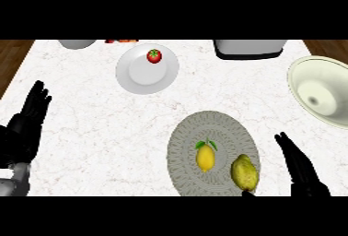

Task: Pick the lemon from the placemat and place it in the bowl

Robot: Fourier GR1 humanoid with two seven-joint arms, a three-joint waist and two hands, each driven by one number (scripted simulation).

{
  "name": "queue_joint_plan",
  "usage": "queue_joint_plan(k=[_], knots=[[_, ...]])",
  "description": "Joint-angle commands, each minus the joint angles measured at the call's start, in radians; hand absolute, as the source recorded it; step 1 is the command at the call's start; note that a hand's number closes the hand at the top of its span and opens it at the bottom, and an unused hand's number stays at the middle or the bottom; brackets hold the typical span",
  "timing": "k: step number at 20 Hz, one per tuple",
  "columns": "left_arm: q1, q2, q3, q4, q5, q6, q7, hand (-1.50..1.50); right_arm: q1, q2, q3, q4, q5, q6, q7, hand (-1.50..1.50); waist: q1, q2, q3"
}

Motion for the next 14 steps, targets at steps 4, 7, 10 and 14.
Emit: queue_joint_plan(k=[4,7,10,14], knots=[[-0.014,0.011,0.011,-0.044,0.004,-0.054,0.041,0.00,-0.042,0.175,0.106,-0.209,0.356,0.305,0.323,-1.50,0.056,0.011,0.003],[-0.042,-0.029,-0.001,0.022,-0.031,-0.060,0.006,0.00,-0.184,0.221,0.059,-0.232,0.298,0.509,0.380,-1.50,0.061,0.015,0.003],[-0.067,-0.021,0.000,-0.001,-0.013,-0.073,0.050,0.00,-0.308,0.289,0.046,-0.200,0.221,0.702,0.452,-1.50,0.076,0.018,0.002],[-0.063,-0.032,-0.009,-0.012,-0.041,-0.047,0.045,0.00,-0.320,0.313,0.004,-0.082,0.114,0.848,0.480,-1.50,0.085,0.021,0.002]])
